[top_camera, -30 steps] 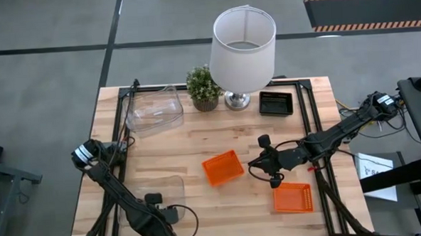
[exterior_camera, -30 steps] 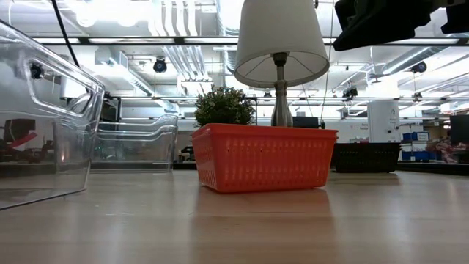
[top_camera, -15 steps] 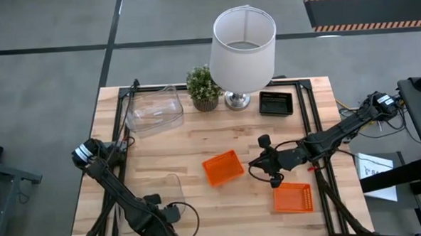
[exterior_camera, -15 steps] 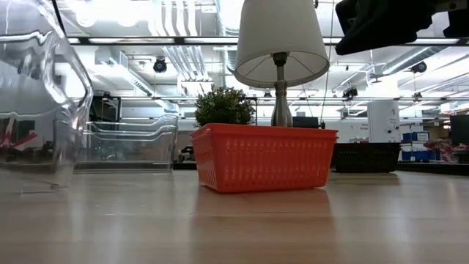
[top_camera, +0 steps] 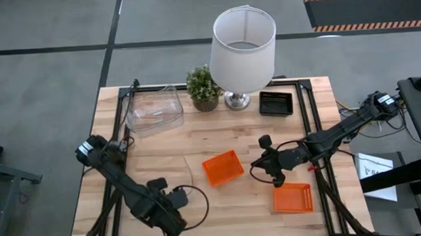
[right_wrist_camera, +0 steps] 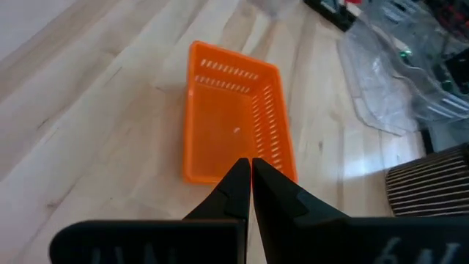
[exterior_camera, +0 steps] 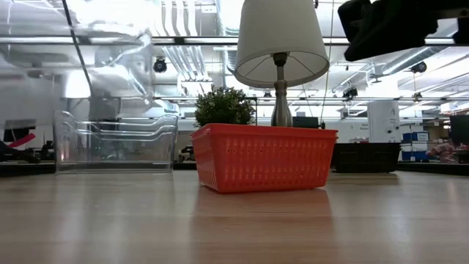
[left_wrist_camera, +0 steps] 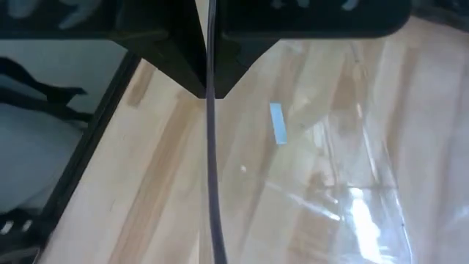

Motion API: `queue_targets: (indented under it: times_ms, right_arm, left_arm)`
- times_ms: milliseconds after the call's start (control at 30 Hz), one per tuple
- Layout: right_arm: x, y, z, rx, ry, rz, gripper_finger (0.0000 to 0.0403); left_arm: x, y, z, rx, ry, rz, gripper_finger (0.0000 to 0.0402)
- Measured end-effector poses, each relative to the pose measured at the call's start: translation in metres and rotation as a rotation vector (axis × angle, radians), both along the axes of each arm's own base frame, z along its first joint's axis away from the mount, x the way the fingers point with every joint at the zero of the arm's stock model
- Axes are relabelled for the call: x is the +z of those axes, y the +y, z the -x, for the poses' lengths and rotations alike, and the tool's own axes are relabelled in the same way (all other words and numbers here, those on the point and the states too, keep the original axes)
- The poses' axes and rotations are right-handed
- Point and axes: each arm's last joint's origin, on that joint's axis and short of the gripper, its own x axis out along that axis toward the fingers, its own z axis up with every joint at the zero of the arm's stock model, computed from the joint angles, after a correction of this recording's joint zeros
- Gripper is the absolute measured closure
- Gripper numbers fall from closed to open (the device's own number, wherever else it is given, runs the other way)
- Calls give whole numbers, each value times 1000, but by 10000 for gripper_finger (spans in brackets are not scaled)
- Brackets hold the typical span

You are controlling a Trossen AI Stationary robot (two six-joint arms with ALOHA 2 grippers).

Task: Stack baskets by color
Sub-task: Stack the transparent bin into the top of the stacked transparent bins

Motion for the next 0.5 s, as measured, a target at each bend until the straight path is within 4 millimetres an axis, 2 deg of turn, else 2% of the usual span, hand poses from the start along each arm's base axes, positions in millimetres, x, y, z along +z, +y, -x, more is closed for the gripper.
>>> queue_targets:
  times_ms: [233,500]
  right_arm:
    - [8,-5,15,57,-59,-31,394]
    - [21,-14,33,69,-160,-53,394]
  left_arm:
    - [21,19,-13,-56,-63,-37,401]
    - [28,59,-33,-123,-27,-94,401]
